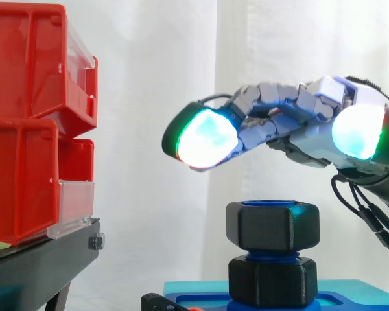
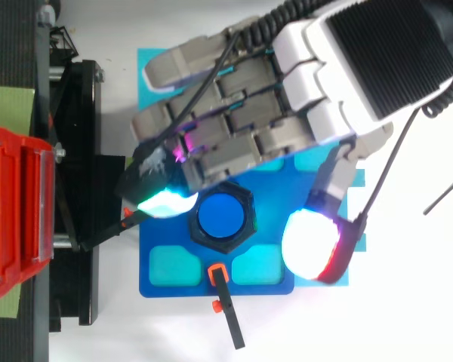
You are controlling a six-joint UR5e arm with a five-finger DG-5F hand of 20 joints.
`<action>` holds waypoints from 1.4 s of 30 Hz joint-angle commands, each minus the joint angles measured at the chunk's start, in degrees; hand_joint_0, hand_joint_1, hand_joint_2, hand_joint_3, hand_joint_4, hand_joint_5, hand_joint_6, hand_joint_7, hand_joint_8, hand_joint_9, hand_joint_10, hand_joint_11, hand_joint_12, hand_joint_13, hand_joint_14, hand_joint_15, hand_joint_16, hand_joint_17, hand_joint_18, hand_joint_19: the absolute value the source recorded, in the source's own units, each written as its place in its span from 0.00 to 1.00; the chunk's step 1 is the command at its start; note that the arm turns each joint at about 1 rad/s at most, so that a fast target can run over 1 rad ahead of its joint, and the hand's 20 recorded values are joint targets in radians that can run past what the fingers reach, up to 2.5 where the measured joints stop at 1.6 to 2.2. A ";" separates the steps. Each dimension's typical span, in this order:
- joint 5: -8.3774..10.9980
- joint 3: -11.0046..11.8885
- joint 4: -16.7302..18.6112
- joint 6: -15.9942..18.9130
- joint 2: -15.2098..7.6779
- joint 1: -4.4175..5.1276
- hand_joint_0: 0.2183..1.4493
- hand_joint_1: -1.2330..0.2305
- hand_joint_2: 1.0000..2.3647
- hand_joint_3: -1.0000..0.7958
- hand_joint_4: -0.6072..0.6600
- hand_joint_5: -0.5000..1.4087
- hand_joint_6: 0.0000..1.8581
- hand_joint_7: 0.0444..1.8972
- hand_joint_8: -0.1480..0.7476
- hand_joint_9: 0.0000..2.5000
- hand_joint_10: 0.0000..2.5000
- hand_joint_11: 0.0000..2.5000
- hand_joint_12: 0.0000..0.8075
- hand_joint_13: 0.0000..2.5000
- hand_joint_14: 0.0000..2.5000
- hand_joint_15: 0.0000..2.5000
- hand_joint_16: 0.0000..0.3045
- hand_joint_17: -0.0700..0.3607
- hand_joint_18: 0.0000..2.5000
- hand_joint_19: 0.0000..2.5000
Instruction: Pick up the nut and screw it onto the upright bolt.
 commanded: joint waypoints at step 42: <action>0.70 -0.71 0.25 -2.18 -2.18 0.09 0.23 0.71 0.00 0.28 0.67 0.23 0.27 0.47 0.42 0.29 0.00 0.00 0.23 0.26 0.00 0.00 0.04 0.23 0.13 0.00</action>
